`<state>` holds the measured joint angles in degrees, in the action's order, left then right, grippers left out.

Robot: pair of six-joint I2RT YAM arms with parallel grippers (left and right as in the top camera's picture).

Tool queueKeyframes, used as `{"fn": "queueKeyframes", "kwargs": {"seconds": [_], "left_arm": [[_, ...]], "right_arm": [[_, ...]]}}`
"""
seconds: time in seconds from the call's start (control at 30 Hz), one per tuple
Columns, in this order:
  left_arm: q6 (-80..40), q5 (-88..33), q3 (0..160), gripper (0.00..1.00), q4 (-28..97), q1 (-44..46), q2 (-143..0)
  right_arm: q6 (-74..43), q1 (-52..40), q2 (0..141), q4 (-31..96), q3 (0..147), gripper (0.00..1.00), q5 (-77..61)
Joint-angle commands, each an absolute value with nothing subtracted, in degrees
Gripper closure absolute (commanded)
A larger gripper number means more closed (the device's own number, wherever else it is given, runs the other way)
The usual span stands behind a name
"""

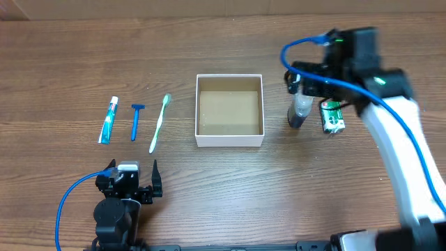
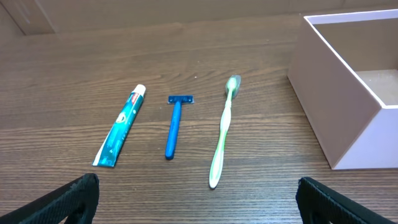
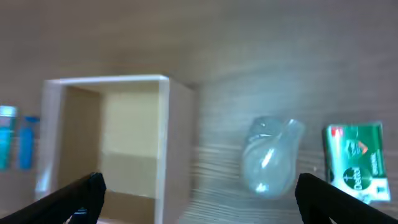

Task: Pack container
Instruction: 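Reach right gripper to the soap pump bottle and grasp it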

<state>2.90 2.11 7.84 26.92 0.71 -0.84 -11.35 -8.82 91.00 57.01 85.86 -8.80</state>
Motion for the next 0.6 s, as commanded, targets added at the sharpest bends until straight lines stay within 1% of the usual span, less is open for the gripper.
{"fn": "queueKeyframes", "kwargs": {"seconds": [0.0,0.07,0.2,0.27,0.43,0.57], "left_arm": [[1.69,1.45,7.57,0.00,26.70,0.34,-0.27],[1.67,1.45,7.57,0.00,26.68,0.34,-0.27],[1.69,1.45,7.57,0.00,26.68,0.34,-0.27],[1.67,1.45,7.57,0.00,26.70,0.34,-0.27],[1.69,1.45,7.57,0.00,26.68,0.34,-0.27],[1.69,1.45,7.57,0.00,26.70,0.34,-0.27]], "right_arm": [[-15.35,-8.49,96.62,57.25,86.32,0.00,-1.32],[-17.76,-8.19,99.15,57.41,86.32,0.00,1.26],[-18.09,-7.97,101.36,57.12,86.32,0.00,1.39],[-18.09,-8.01,102.00,57.45,86.19,0.07,-0.38],[-18.11,-8.03,103.22,57.58,84.71,0.36,-1.56],[-18.11,-8.03,103.22,58.06,84.71,0.37,-1.58]]}}
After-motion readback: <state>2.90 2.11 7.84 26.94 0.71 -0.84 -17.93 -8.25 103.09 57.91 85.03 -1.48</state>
